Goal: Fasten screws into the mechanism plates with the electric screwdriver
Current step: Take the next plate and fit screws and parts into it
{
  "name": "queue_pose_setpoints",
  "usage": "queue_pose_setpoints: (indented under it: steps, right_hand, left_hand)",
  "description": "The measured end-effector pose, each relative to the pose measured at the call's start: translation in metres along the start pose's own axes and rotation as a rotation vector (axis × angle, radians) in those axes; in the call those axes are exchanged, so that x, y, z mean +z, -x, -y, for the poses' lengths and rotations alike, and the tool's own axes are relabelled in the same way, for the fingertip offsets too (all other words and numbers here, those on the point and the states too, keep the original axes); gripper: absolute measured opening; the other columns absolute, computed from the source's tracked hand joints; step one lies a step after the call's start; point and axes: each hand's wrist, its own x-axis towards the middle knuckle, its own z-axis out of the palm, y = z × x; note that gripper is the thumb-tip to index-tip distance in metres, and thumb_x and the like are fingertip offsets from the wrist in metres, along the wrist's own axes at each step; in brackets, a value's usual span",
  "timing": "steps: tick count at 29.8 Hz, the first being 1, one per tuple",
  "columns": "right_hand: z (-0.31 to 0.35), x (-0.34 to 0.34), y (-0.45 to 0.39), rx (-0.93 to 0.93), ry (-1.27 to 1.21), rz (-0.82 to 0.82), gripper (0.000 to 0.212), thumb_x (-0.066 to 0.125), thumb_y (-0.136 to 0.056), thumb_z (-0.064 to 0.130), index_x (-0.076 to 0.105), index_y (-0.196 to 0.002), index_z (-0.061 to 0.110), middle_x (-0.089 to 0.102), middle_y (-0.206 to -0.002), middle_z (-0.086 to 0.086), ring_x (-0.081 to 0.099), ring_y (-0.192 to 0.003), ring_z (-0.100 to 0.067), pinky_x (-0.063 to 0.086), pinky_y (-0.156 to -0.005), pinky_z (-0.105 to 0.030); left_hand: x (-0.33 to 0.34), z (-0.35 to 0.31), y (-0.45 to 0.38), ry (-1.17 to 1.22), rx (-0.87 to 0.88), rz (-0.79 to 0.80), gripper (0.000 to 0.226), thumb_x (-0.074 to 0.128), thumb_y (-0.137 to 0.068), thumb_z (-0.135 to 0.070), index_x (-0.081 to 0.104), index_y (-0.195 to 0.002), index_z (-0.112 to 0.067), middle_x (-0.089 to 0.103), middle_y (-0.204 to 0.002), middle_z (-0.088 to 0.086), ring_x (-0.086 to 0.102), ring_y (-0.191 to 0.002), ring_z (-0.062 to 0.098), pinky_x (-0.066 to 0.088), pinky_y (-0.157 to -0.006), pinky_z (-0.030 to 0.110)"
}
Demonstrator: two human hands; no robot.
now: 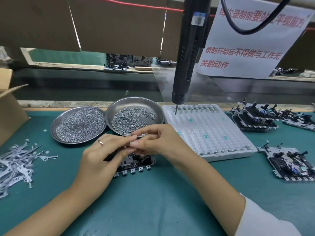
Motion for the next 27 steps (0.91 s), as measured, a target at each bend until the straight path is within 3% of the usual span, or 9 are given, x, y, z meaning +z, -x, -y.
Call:
queue_pose_setpoints:
  steps: [6, 9, 11, 13, 16, 18, 21, 27]
  right_hand:
    - [0.026, -0.046, 0.007, 0.062, 0.318, -0.007, 0.006, 0.071, -0.082, 0.005, 0.071, -0.087, 0.008, 0.070, -0.067, -0.001, 0.066, -0.062, -0.010, 0.054, -0.060, -0.018]
    - [0.028, -0.078, 0.004, 0.053, 0.478, -0.292, 0.008, 0.065, -0.085, 0.000, 0.072, -0.086, 0.004, 0.069, -0.065, -0.003, 0.064, -0.060, -0.012, 0.056, -0.057, -0.020]
    - [0.024, -0.097, -0.007, -0.019, 0.594, -0.514, 0.010, 0.063, -0.086, -0.001, 0.072, -0.091, 0.001, 0.067, -0.070, -0.004, 0.063, -0.061, -0.012, 0.055, -0.061, -0.023]
    - [0.020, -0.113, -0.022, -0.104, 0.749, -0.629, 0.013, 0.063, -0.085, -0.001, 0.073, -0.093, 0.002, 0.068, -0.078, -0.006, 0.062, -0.068, -0.014, 0.055, -0.070, -0.027]
    - [0.014, -0.128, -0.044, -0.128, 1.029, -0.589, 0.022, 0.058, -0.086, -0.003, 0.072, -0.102, 0.004, 0.070, -0.096, -0.010, 0.062, -0.087, -0.021, 0.048, -0.083, -0.025]
    - [0.013, -0.133, -0.055, -0.090, 1.169, -0.496, 0.029, 0.055, -0.086, -0.006, 0.069, -0.109, 0.004, 0.070, -0.102, -0.012, 0.062, -0.096, -0.025, 0.048, -0.088, -0.033]
    - [0.015, -0.136, -0.065, -0.060, 1.371, -0.408, 0.034, 0.053, -0.084, -0.006, 0.068, -0.111, 0.009, 0.069, -0.103, -0.010, 0.061, -0.098, -0.029, 0.051, -0.083, -0.039]
    - [0.022, -0.123, -0.077, -0.057, 1.669, -0.329, 0.038, 0.048, -0.084, -0.008, 0.064, -0.112, 0.013, 0.065, -0.105, -0.011, 0.061, -0.090, -0.031, 0.049, -0.072, -0.036]
  left_hand:
    - [0.001, 0.002, -0.003, 0.093, -0.155, -0.076, 0.019, 0.066, -0.081, -0.012, 0.071, -0.098, -0.016, 0.066, -0.093, -0.002, 0.060, -0.088, 0.000, 0.041, -0.083, 0.009]
    - [0.000, 0.005, -0.001, 0.146, -0.260, -0.122, 0.016, 0.066, -0.080, -0.018, 0.072, -0.094, -0.024, 0.071, -0.093, -0.008, 0.063, -0.092, 0.000, 0.042, -0.085, 0.010]
    - [0.000, 0.007, -0.002, 0.170, -0.296, -0.144, 0.015, 0.067, -0.079, -0.022, 0.071, -0.092, -0.030, 0.071, -0.095, -0.013, 0.064, -0.090, 0.000, 0.044, -0.085, 0.011]
    - [0.001, 0.009, -0.002, 0.185, -0.317, -0.160, 0.016, 0.067, -0.079, -0.024, 0.072, -0.090, -0.036, 0.071, -0.094, -0.014, 0.063, -0.088, -0.001, 0.044, -0.083, 0.009]
    - [0.001, 0.009, -0.002, 0.215, -0.356, -0.176, 0.016, 0.066, -0.078, -0.031, 0.072, -0.087, -0.042, 0.071, -0.092, -0.016, 0.063, -0.084, -0.003, 0.044, -0.079, 0.007]
    - [0.002, 0.009, -0.003, 0.230, -0.380, -0.187, 0.017, 0.066, -0.077, -0.034, 0.071, -0.087, -0.047, 0.070, -0.090, -0.018, 0.063, -0.082, -0.004, 0.044, -0.077, 0.007]
    - [0.002, 0.009, -0.005, 0.241, -0.398, -0.194, 0.017, 0.065, -0.077, -0.034, 0.070, -0.086, -0.049, 0.070, -0.089, -0.019, 0.062, -0.080, -0.005, 0.044, -0.074, 0.006]
    - [0.001, 0.009, -0.003, 0.240, -0.402, -0.183, 0.018, 0.065, -0.077, -0.031, 0.071, -0.087, -0.044, 0.071, -0.090, -0.015, 0.063, -0.081, -0.001, 0.044, -0.077, 0.008]
